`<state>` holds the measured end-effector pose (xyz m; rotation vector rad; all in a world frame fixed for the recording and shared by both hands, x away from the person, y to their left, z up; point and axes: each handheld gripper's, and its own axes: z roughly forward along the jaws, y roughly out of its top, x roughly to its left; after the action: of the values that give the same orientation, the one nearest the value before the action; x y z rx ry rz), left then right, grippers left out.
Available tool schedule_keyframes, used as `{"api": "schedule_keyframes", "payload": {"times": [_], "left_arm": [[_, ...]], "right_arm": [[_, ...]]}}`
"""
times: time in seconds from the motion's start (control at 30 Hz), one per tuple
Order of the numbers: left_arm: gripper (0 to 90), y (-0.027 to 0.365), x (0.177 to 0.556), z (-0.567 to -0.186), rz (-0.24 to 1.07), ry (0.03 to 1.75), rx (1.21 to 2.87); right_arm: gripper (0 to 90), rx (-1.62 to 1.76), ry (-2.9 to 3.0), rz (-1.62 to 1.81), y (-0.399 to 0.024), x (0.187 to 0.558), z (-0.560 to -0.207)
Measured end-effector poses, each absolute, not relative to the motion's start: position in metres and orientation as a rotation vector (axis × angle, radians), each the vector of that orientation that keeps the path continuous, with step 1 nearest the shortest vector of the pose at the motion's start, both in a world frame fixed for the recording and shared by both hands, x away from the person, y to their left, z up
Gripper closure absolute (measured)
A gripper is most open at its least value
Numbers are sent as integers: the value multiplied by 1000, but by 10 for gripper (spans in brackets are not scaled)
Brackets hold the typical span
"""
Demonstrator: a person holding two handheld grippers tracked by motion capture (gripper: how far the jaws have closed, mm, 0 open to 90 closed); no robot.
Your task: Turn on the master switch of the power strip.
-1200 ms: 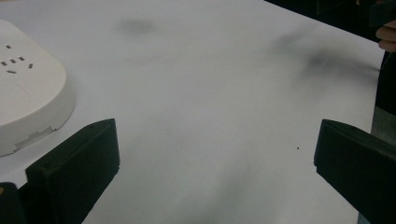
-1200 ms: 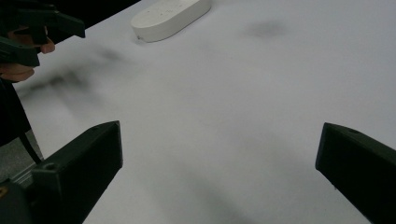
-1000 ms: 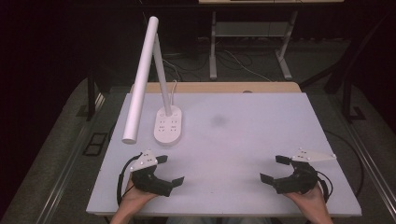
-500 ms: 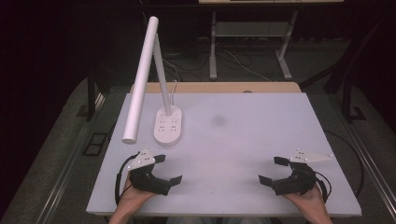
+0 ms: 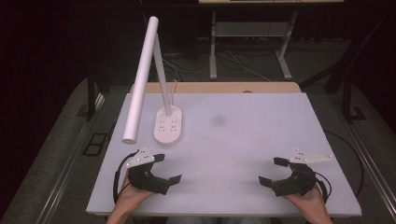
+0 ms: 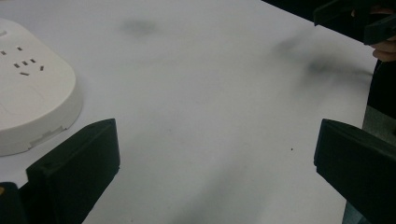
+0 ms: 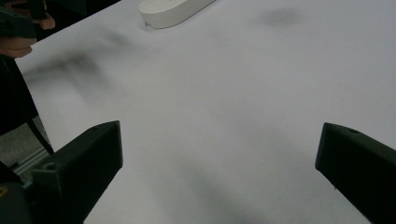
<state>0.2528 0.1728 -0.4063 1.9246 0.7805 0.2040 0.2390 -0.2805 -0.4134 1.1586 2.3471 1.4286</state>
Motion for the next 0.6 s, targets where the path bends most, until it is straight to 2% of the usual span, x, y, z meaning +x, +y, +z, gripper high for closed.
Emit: {"api": "schedule_keyframes", "payload": {"times": [0.6], "left_arm": [[0, 184, 264, -391, 159, 807, 1943]], "right_arm": [[0, 1150, 2360, 1420, -280, 239, -414]]}}
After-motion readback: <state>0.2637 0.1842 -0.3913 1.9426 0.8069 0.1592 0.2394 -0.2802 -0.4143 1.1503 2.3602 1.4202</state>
